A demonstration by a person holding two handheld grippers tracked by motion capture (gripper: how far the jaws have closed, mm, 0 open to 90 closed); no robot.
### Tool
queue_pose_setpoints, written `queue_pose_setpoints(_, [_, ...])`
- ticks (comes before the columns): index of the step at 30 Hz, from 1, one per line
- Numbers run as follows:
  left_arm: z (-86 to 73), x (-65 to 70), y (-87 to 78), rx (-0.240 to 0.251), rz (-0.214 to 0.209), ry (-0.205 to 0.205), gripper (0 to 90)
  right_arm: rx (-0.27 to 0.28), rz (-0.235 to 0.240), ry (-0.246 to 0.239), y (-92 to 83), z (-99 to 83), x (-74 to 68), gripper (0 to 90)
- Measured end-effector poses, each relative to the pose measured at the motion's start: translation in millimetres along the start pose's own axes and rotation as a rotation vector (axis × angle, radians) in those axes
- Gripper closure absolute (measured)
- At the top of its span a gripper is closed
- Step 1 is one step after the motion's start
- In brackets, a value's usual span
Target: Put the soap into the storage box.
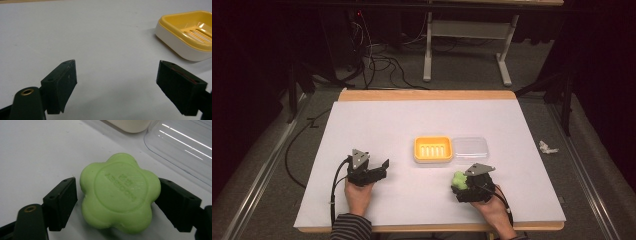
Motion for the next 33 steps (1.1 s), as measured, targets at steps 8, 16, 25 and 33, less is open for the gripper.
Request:
queue_pose_setpoints(8, [0.1, -0.1, 0.1, -0.002, -0.002, -0.001, 17.3, -0.009, -0.005, -0.003, 2.8, 0.5, 1.6, 25.0])
queue_pose_setpoints(16, [-0.3, 0.0, -0.6, -0.002, -0.002, 0.007, 17.3, -0.015, 0.013, -0.011, 1.4, 0.2, 3.2, 25.6])
queue_pose_setpoints(25, [-0.5, 0.5, 0.0, 0.001, 0.002, 0.006, 17.6, 0.012, 0.012, -0.048, -5.8, -4.2, 4.0, 25.9])
queue_pose_setpoints(33, [-0.5, 0.8, -0.1, 0.004, 0.002, 0.006, 17.9, 0.055, 0.082, -0.031, -15.5, -1.2, 5.0, 26.1])
Point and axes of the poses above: each handheld gripper's, and its own axes: y roughly forward along the jaws, z roughly out of its top, x roughly to its right, the point moved 4 cm from there along y, roughly forward along the jaws, and after that the axes turned 12 degrees about -x, right-handed, at the moved point
